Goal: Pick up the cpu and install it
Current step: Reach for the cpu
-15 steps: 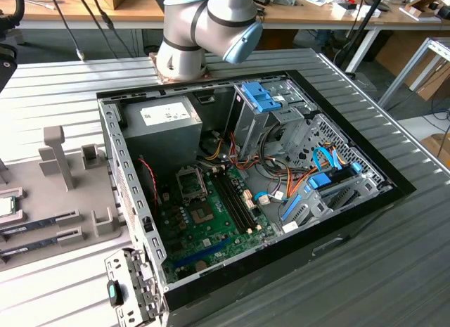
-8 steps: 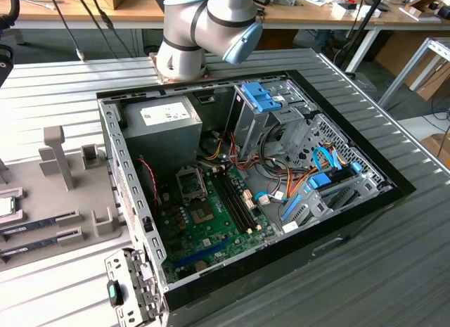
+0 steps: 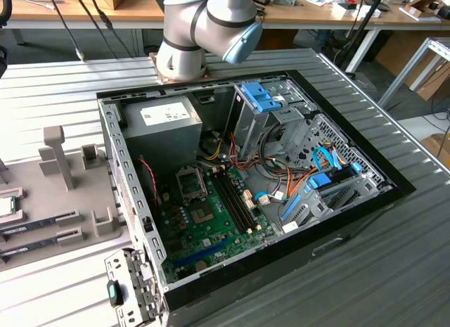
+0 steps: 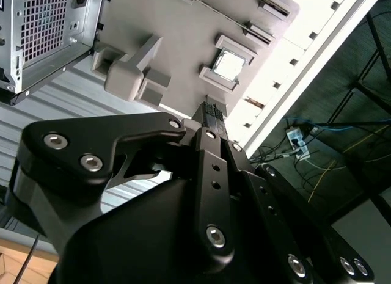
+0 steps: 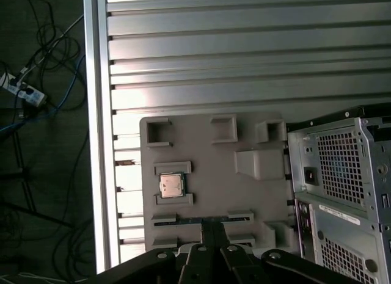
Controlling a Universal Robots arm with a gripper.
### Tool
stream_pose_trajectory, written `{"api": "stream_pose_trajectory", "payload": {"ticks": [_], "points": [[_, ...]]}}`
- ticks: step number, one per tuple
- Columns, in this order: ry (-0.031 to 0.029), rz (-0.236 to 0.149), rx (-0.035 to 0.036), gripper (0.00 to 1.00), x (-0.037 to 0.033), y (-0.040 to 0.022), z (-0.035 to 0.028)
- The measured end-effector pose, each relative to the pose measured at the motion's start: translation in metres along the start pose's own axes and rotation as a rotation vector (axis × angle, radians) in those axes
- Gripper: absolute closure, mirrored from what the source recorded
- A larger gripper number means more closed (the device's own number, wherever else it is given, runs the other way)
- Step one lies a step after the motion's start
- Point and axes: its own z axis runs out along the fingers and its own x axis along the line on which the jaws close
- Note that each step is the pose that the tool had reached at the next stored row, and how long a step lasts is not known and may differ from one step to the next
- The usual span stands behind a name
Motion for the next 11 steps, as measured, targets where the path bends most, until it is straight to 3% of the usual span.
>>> {"api": "stream_pose_trajectory", "payload": {"ticks": [11], "points": [[0.0000,0.000,0.0000,0.89,0.0063,-0.0005,-0.0001]]}}
